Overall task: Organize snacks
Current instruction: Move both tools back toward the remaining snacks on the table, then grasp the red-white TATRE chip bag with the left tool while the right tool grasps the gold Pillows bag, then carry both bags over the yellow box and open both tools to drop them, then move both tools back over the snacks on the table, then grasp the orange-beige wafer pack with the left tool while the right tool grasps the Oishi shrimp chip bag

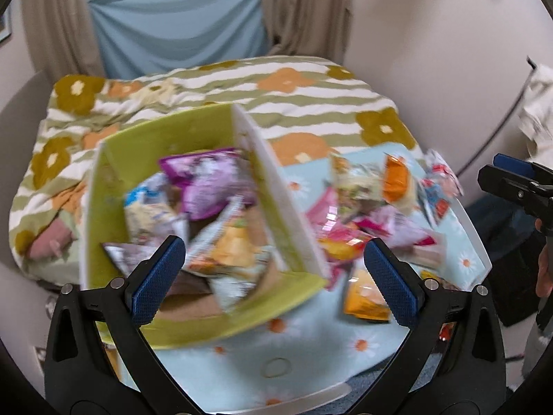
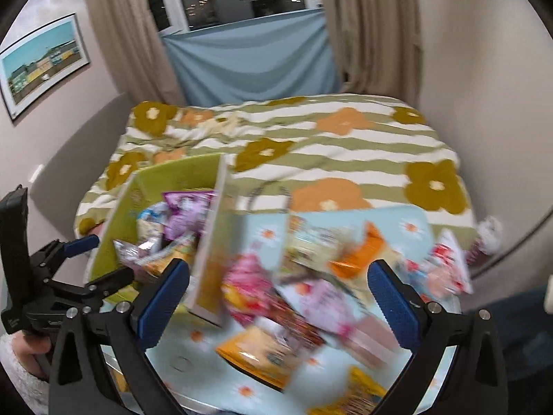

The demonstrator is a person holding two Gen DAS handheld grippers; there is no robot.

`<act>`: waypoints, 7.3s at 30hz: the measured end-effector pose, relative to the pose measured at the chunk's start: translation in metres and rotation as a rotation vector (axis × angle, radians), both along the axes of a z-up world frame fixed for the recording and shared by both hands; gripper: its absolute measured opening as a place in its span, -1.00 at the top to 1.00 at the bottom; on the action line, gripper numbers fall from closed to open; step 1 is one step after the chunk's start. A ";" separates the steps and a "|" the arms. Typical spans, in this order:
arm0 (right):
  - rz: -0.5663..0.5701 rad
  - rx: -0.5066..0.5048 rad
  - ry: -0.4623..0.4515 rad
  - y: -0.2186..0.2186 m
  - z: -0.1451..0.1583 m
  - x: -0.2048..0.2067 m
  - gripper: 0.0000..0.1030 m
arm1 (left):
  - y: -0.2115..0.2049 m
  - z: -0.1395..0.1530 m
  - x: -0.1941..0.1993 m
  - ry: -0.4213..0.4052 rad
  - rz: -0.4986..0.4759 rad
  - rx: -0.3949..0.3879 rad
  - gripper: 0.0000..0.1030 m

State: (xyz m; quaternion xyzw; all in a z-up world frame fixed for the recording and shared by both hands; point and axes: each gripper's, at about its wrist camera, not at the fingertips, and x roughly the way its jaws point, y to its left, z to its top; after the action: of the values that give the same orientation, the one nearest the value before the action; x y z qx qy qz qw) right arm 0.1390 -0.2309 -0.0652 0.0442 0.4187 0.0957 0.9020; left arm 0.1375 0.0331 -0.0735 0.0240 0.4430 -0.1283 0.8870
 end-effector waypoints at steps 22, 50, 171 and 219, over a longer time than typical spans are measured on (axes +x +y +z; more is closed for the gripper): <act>-0.262 0.139 0.428 -0.115 -0.143 -0.068 -0.99 | -0.167 -0.113 -0.036 0.116 -0.289 0.276 -1.00; -0.407 0.259 0.568 -0.107 -0.199 -0.064 -0.25 | -0.179 -0.184 -0.008 0.292 -0.339 0.337 -0.13; 0.074 0.185 0.010 0.064 0.001 0.043 -0.99 | 0.038 0.026 0.009 -0.121 0.022 -0.022 -1.00; 0.103 0.162 0.203 -0.241 -0.162 0.093 -0.99 | -0.331 -0.180 0.120 0.148 -0.308 0.353 -0.29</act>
State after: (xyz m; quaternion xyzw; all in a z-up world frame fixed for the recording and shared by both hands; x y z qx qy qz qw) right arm 0.2319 -0.4718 -0.2277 0.1050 0.5005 0.1702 0.8423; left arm 0.2572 -0.2978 -0.2533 0.2367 0.5133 -0.1841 0.8041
